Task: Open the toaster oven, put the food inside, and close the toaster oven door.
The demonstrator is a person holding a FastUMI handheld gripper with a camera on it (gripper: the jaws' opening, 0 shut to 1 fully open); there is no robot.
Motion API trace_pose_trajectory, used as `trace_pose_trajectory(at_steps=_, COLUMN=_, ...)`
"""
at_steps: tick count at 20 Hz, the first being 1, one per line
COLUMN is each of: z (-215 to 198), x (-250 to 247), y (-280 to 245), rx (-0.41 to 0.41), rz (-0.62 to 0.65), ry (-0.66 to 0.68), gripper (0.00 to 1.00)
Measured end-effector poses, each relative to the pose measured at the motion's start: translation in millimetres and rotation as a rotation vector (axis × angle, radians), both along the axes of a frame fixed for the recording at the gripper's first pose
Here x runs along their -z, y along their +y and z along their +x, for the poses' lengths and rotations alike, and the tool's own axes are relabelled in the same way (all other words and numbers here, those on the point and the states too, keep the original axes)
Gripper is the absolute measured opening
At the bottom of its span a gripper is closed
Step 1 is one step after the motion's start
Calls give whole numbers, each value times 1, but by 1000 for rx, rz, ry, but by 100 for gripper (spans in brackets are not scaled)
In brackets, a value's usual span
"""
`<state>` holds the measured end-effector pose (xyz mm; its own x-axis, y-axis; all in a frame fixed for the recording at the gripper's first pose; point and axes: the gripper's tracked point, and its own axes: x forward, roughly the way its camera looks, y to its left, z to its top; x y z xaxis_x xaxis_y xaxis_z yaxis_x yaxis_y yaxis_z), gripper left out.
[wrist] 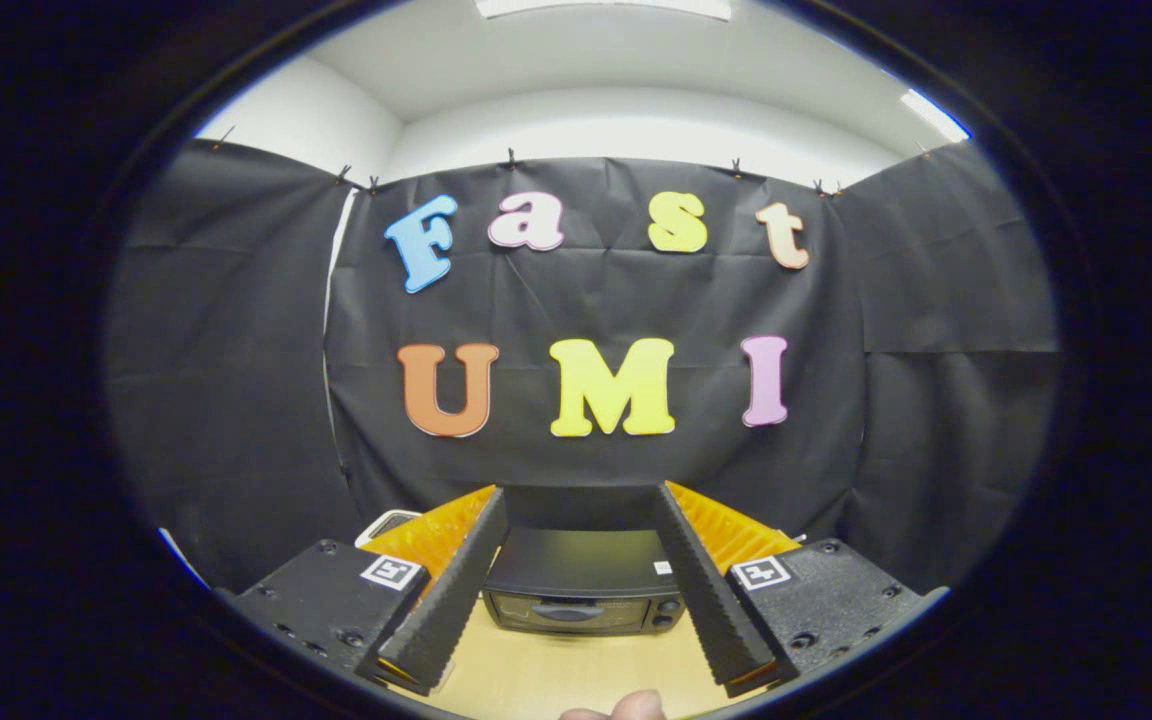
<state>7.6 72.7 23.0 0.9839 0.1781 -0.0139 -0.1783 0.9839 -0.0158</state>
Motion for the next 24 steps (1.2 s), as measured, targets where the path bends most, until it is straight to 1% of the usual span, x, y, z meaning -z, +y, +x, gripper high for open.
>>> trace_pose_trajectory(at_steps=6, z=-19, x=-4, y=-17, rx=51, rz=42, ry=-18, gripper=97)
trace_pose_trajectory(at_steps=13, z=-19, x=-3, y=-10, rx=43, rz=56, ry=-21, gripper=97)
trace_pose_trajectory(at_steps=24, z=-13, x=9, y=6, rx=26, rz=77, ry=18, gripper=97)
